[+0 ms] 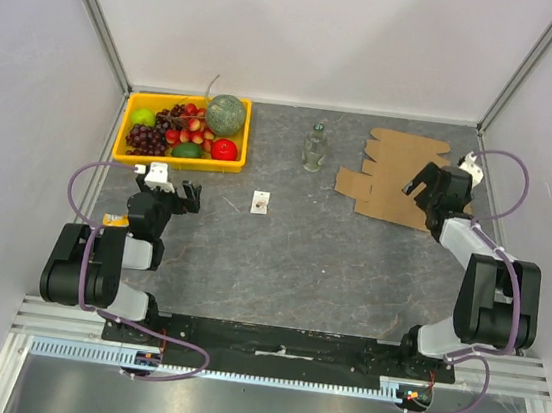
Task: Fold the paper box
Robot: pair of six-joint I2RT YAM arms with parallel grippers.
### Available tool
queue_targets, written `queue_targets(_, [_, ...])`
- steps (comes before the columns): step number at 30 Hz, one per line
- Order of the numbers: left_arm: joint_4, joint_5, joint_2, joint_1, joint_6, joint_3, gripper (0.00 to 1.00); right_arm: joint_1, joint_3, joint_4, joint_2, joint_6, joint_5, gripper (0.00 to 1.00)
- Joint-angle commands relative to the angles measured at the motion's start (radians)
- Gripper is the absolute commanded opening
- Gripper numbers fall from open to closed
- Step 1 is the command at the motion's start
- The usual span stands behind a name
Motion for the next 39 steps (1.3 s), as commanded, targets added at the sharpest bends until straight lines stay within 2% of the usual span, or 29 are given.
queue_targets(1, [0.034,0.01,-0.001,-0.006,0.061,0.021,1.0,-0.03,-0.115,-0.029,-0.01,0.23,-0.233,0.98])
queue_targets(4, [0.032,0.009,-0.001,-0.006,0.062,0.022,1.0,-0.03,-0.226,0.08,-0.058,0.306,-0.293,0.97])
queue_targets(13, [0.029,0.007,0.0,-0.007,0.064,0.024,1.0,-0.032,-0.332,0.059,-0.191,0.404,-0.22,0.94])
queue_targets(16, [0.029,0.007,0.0,-0.01,0.064,0.024,1.0,-0.039,-0.329,0.021,-0.229,0.39,-0.145,0.93])
queue_targets(23, [0.029,0.006,0.0,-0.01,0.064,0.024,1.0,-0.096,-0.24,-0.214,-0.283,0.309,0.027,0.94])
queue_targets(29, [0.029,0.006,-0.001,-0.009,0.065,0.024,1.0,-0.153,-0.22,-0.234,-0.254,0.277,0.062,0.96])
queue_targets(33, [0.028,0.004,-0.001,-0.01,0.065,0.024,1.0,-0.163,-0.212,-0.193,-0.221,0.241,0.084,0.93])
queue_targets(36, [0.029,0.006,-0.001,-0.012,0.065,0.024,1.0,-0.176,-0.237,-0.081,-0.198,0.214,0.029,0.9])
queue_targets(39, [0.028,0.006,-0.001,-0.01,0.065,0.025,1.0,-0.18,-0.258,-0.017,-0.181,0.212,0.013,0.83])
